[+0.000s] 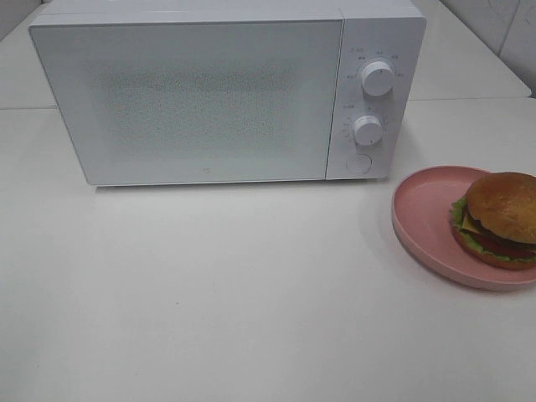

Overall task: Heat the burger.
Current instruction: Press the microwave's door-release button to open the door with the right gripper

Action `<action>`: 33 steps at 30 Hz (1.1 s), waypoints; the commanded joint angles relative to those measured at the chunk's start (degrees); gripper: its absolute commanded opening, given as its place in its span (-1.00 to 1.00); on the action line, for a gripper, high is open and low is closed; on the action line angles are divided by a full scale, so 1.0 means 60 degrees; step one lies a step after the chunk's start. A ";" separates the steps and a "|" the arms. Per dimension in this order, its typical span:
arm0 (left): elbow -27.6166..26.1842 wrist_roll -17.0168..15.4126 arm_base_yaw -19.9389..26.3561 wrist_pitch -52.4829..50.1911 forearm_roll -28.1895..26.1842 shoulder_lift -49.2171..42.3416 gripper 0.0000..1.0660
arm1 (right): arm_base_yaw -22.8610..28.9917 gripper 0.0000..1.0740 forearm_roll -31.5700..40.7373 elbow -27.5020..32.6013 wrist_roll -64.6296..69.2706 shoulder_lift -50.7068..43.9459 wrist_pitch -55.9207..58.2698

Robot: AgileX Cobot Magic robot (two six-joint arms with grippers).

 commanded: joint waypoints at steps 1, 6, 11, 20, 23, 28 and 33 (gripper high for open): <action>0.0019 0.0019 -0.0010 -0.0115 -0.0076 -0.0239 -0.99 | -0.0067 0.23 0.0057 0.0019 -0.0115 -0.0258 -0.0134; 0.0019 0.0019 -0.0010 -0.0115 -0.0076 -0.0239 -0.99 | -0.0067 0.23 0.0076 -0.0229 0.0325 0.0153 -0.0859; 0.0019 0.0019 -0.0010 -0.0115 -0.0076 -0.0239 -0.99 | -0.0067 0.23 0.0076 -0.0277 0.0325 0.0964 -0.2254; 0.0019 0.0019 -0.0010 -0.0115 -0.0076 -0.0239 -0.99 | -0.0067 0.23 0.0162 -0.0267 0.0325 0.2989 -0.3867; 0.0019 0.0019 -0.0010 -0.0115 -0.0076 -0.0239 -0.99 | -0.0067 0.23 0.0162 -0.0258 0.0325 0.3505 -0.4507; 0.0019 0.0019 -0.0010 -0.0115 -0.0076 -0.0239 -0.99 | -0.0067 0.23 0.0162 -0.0258 0.0325 0.5013 -0.6446; 0.0019 0.0019 -0.0010 -0.0115 -0.0076 -0.0239 -0.99 | -0.0067 0.23 0.0162 -0.0258 0.0325 0.6818 -0.8060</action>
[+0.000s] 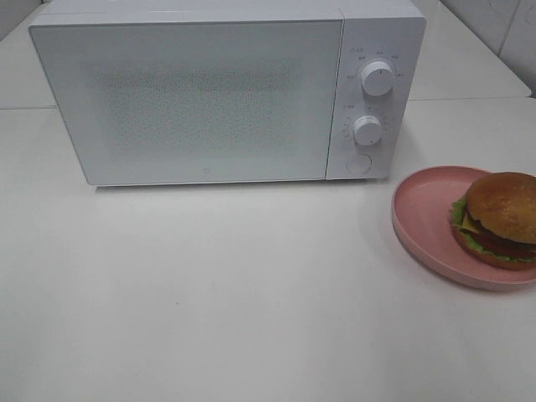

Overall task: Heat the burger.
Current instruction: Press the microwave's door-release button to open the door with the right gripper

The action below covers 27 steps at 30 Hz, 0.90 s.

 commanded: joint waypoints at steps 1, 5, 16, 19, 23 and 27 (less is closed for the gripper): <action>0.0019 0.0019 -0.0010 -0.0115 -0.0076 -0.0239 -0.99 | -0.0067 0.23 0.0019 -0.0038 0.0048 0.0754 -0.0802; 0.0019 0.0019 -0.0010 -0.0115 -0.0076 -0.0239 -0.99 | -0.0067 0.23 0.0019 -0.0038 0.0048 0.1700 -0.1576; 0.0019 0.0019 -0.0010 -0.0115 -0.0076 -0.0239 -0.99 | -0.0038 -0.15 -0.0153 -0.0057 0.0057 0.4985 -0.5395; 0.0019 0.0019 -0.0010 -0.0115 -0.0076 -0.0239 -0.99 | -0.0038 -0.26 -0.0153 -0.0057 0.0124 0.5290 -0.5691; 0.0019 0.0019 -0.0010 -0.0115 -0.0076 -0.0239 -0.99 | -0.0038 -0.55 -0.0153 -0.0057 0.0420 0.5796 -0.5777; 0.0019 0.0019 -0.0010 -0.0115 -0.0076 -0.0239 -0.99 | 0.0554 -0.77 -0.0229 -0.0057 0.0974 0.6293 -0.5997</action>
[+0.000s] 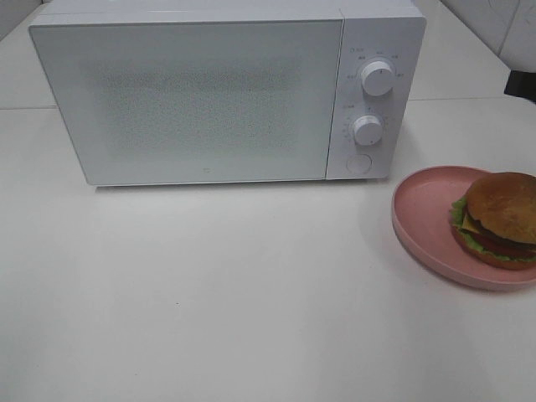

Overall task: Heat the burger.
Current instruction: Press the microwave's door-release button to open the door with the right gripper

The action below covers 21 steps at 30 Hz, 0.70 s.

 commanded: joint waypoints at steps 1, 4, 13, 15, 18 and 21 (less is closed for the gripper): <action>0.0019 0.0019 -0.0010 -0.0115 -0.0076 -0.0239 -0.99 | 0.0382 -0.77 -0.0201 -0.0057 0.0220 0.0191 -0.0296; 0.0019 0.0019 -0.0010 -0.0115 -0.0076 -0.0239 -0.99 | 0.1308 -0.82 -0.0745 -0.0057 0.0210 0.0525 -0.0716; 0.0019 0.0019 -0.0010 -0.0115 -0.0076 -0.0239 -0.99 | 0.3753 -1.00 -0.1451 -0.0057 0.0363 0.2273 -0.1872; 0.0019 0.0019 -0.0010 -0.0115 -0.0076 -0.0239 -0.99 | 0.4039 -1.00 -0.1451 -0.0057 0.0458 0.2607 -0.2024; 0.0019 0.0019 -0.0010 -0.0115 -0.0076 -0.0239 -0.99 | 0.4249 -1.00 -0.1461 -0.0057 0.0640 0.3046 -0.2330; 0.0019 0.0019 -0.0010 -0.0115 -0.0076 -0.0239 -0.99 | 0.4259 -1.00 -0.1461 -0.0115 0.0649 0.3352 -0.2588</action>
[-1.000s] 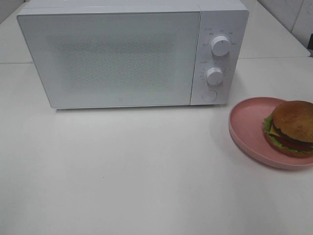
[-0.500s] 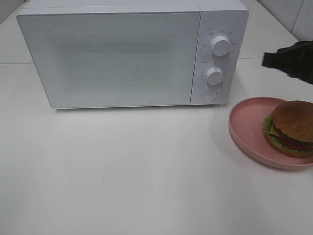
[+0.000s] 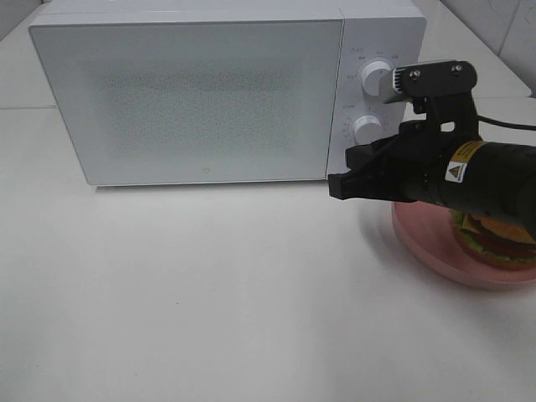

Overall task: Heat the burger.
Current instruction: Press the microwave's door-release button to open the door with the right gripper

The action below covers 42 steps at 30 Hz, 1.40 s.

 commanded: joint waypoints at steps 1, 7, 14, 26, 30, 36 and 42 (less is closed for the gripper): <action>0.0019 0.0019 -0.0010 -0.0115 -0.0076 -0.0239 -0.99 | 0.0057 -1.00 -0.0076 -0.0172 0.0172 0.0592 -0.0659; 0.0019 0.0019 -0.0010 -0.0115 -0.0076 -0.0239 -0.99 | 0.0057 -1.00 -0.0086 -0.0363 0.1108 0.1299 -0.1566; 0.0019 0.0019 -0.0010 -0.0115 -0.0076 -0.0239 -0.99 | 0.0057 -1.00 0.0029 -0.0372 0.2798 0.2005 -0.2597; 0.0019 0.0019 -0.0010 -0.0115 -0.0076 -0.0239 -0.99 | 0.0057 -1.00 0.0115 -0.0372 0.8403 0.2664 -0.4030; 0.0019 0.0019 -0.0010 -0.0115 -0.0076 -0.0220 -0.99 | 0.0057 -1.00 0.0239 -0.0372 0.9778 0.2922 -0.4211; 0.0019 0.0019 -0.0010 -0.0115 -0.0076 -0.0210 -0.99 | 0.0057 -1.00 0.1327 -0.0372 1.0800 0.3314 -0.4593; 0.0019 0.0019 -0.0010 -0.0115 -0.0076 -0.0210 -0.99 | 0.0057 -1.00 0.2426 -0.0372 1.0800 0.3314 -0.4574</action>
